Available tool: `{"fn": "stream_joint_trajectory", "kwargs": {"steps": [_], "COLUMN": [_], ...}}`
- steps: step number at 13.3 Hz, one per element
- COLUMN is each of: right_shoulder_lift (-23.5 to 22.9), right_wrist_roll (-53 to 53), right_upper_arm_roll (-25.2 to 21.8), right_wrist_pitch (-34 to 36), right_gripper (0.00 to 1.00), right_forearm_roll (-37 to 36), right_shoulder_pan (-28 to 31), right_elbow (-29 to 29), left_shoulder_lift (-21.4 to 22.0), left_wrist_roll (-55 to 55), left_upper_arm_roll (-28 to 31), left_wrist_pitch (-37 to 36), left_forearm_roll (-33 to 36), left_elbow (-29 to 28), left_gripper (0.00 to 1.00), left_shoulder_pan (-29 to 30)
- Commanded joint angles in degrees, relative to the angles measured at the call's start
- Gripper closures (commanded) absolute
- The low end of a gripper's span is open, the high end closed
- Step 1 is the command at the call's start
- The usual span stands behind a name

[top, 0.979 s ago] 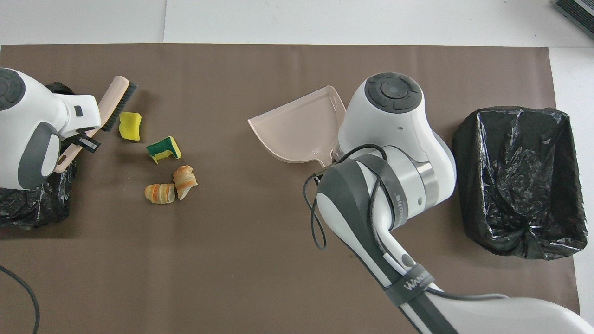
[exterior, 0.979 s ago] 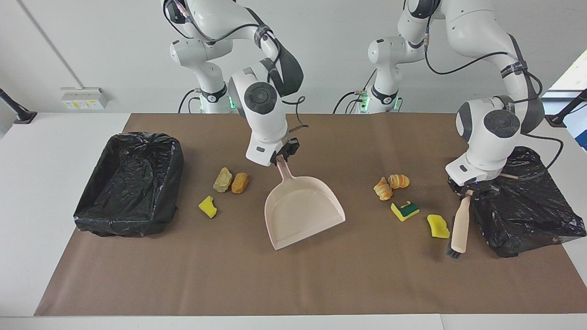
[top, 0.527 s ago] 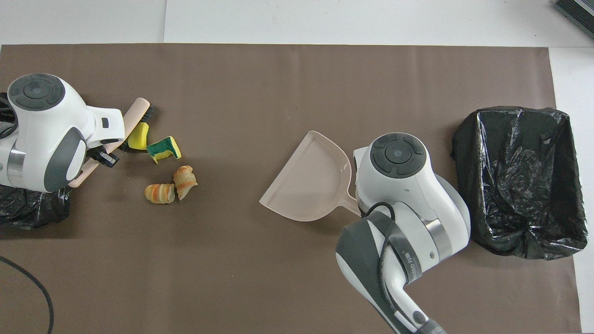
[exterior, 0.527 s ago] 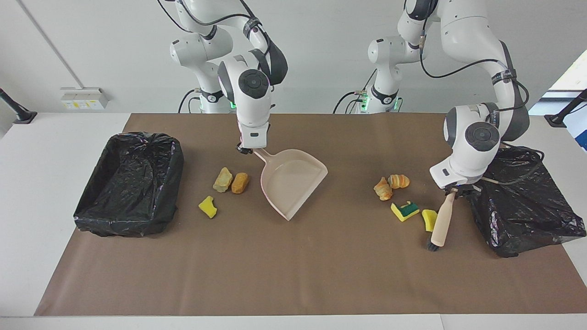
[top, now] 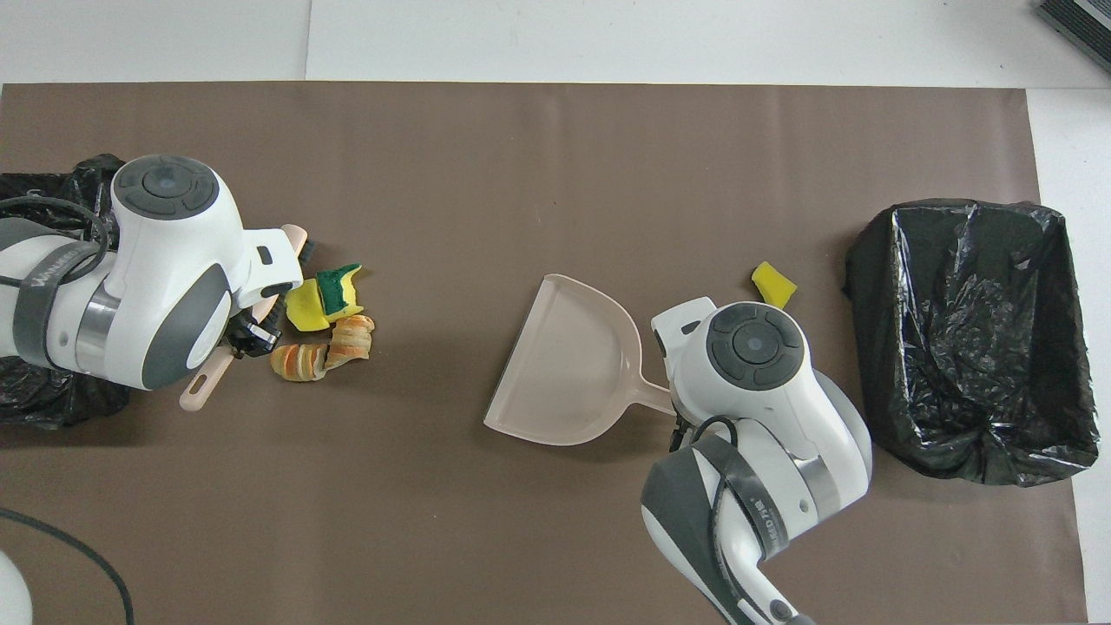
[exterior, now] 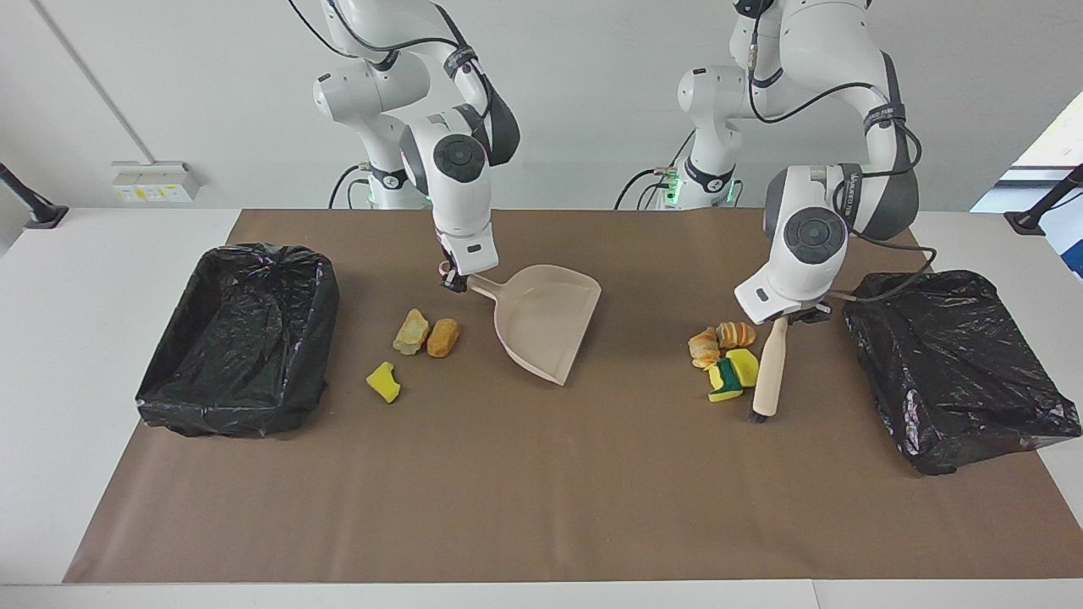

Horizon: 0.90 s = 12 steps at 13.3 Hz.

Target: Sweep and dump trash in bin

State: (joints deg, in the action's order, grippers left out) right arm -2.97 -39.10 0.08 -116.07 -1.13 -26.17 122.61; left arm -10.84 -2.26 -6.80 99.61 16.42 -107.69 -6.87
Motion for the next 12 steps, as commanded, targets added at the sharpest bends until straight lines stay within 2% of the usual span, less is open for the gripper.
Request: {"fn": "stream_joint_trajectory", "kwargs": {"steps": [1,3,4,6,8,12], "right_shoulder_lift": [1.1,1.3,1.0,0.1,0.2,0.2], "right_wrist_roll": [0.5,1.9,3.8,6.3,7.2,8.8], "right_upper_arm_roll": [0.1,0.0,0.1,0.1,0.1,0.1], "right_wrist_pitch": [-0.4,1.2,1.2,1.2,2.5,2.5], "right_gripper": [1.00,1.00,1.00,1.00,1.00,1.00], "right_forearm_roll": [-0.7,-1.4,-3.1,-5.7,-7.5,-7.5], "right_shoulder_pan": [0.1,-1.4,-2.0,-3.9,-4.1,-4.2], "right_elbow": [1.0,1.0,0.9,0.8,0.8,0.8], "left_shoulder_lift": [5.6,8.3,9.6,13.5,15.3,14.4], "left_wrist_roll": [13.4,27.1,30.6,35.1,35.0,28.9], "left_upper_arm_roll": [0.7,0.8,0.8,0.9,0.9,0.8], "left_wrist_pitch": [-3.9,-2.8,-0.7,7.1,13.7,14.1], "left_forearm_roll": [-1.5,-1.5,-1.5,-1.5,-1.5,-1.5], "left_elbow": [-3.8,-8.0,-10.9,-19.0,-23.6,-23.9], "left_gripper": [1.00,1.00,1.00,1.00,1.00,1.00], "left_shoulder_pan": [-4.0,-6.0,-6.0,-5.1,-2.1,-1.9]}}
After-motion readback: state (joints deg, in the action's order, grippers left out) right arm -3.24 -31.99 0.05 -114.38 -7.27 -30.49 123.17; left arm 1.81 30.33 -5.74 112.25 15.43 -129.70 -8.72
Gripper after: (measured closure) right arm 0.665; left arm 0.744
